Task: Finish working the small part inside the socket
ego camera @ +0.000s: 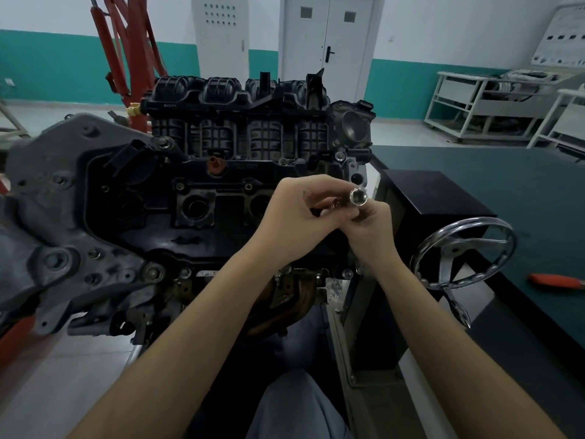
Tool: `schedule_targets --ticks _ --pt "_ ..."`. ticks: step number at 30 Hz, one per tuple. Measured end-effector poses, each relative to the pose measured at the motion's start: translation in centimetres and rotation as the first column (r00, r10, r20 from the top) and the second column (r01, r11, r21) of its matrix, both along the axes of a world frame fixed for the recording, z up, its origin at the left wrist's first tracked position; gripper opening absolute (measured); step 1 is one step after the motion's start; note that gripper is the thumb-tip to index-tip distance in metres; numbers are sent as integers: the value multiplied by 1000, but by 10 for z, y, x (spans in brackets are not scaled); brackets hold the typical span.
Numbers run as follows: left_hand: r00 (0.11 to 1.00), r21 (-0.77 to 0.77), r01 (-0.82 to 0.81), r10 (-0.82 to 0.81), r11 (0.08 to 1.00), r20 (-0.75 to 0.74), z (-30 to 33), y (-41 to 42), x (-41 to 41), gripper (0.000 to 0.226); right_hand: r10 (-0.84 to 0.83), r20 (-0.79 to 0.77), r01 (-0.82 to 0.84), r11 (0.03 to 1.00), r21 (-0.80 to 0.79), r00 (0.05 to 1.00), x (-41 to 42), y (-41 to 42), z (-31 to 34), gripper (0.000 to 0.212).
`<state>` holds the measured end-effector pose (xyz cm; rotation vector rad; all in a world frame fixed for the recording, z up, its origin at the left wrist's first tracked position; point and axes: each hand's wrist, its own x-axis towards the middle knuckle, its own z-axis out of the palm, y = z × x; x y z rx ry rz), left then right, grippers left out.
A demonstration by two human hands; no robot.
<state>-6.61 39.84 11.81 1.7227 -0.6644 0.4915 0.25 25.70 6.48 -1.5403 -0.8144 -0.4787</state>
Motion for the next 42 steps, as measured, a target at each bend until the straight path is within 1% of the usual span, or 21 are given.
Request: schedule_targets --ticks 1,3,5,7,9,11,13,15,17,19,21,23,25,27,29,31,33,36,40,42 --pt "999 11 -36 35 999 9 0 -1 0 25 -5 -5 5 1000 0 1000 2 -1 -1 17" --pt "992 19 -117 116 993 41 -1 -2 -1 21 -13 -8 13 1000 -5 1000 4 -1 -3 19" --pt "988 24 -142 140 990 72 0 -2 0 21 -2 8 2 1000 -15 1000 3 -1 -3 19" --pt "993 13 -103 102 995 60 0 -1 1 24 11 17 -10 1000 -27 1000 0 0 -2 24" --pt "1000 -8 -21 21 1000 16 0 0 1 27 13 1 -13 1000 -18 1000 -2 1 0 29" --pt "1000 -16 25 -25 1000 -6 0 0 1 29 -5 2 5 1000 4 1000 -2 1 0 27" --pt "1000 3 -16 16 1000 6 0 -2 0 27 -21 -4 22 1000 16 1000 1 0 -2 21" --pt "994 10 -104 104 994 32 0 -4 0 23 -30 -8 30 999 17 1000 4 0 -4 15" --pt "989 5 -141 141 990 51 1 -4 0 19 -29 4 29 999 17 1000 4 0 -5 18" --pt "995 9 -96 95 995 42 3 -4 -1 22 -23 11 23 1000 1 1000 2 -1 -5 22" --pt "1000 -10 2 -2 1000 -10 4 -3 -1 28 -15 -11 14 999 -28 1000 1 -2 -4 25" --pt "996 -35 70 -72 997 -57 5 -3 -1 33 -30 -29 29 999 -23 999 3 -2 -4 27" --pt "998 -15 46 -47 999 -43 5 -4 -2 32 -44 -37 44 999 9 998 4 -1 -5 26" --pt "999 11 -35 35 999 2 5 -5 -3 26 -44 -40 46 998 38 998 3 0 -5 24" --pt "998 -3 -68 68 998 6 6 -4 -4 21 -39 -33 40 998 50 999 1 1 -5 21" --pt "999 -18 -29 28 999 -16 7 -3 -4 22 -31 -11 32 999 37 999 -1 0 -2 21" --pt "998 -45 40 -41 998 -43 7 -2 -4 28 -16 -2 16 1000 1 1000 -3 -1 -1 23" --pt "993 -60 94 -98 994 -66 7 -3 -5 34 -15 -38 15 1000 14 999 -2 -1 -1 27" --pt "999 -50 21 -22 999 -23 8 -4 -4 29 -19 -59 22 998 59 998 -1 0 -2 23" --pt "1000 -50 14 -15 999 -9 8 -3 -4 29 -5 -50 8 999 51 999 -1 -2 -2 23"
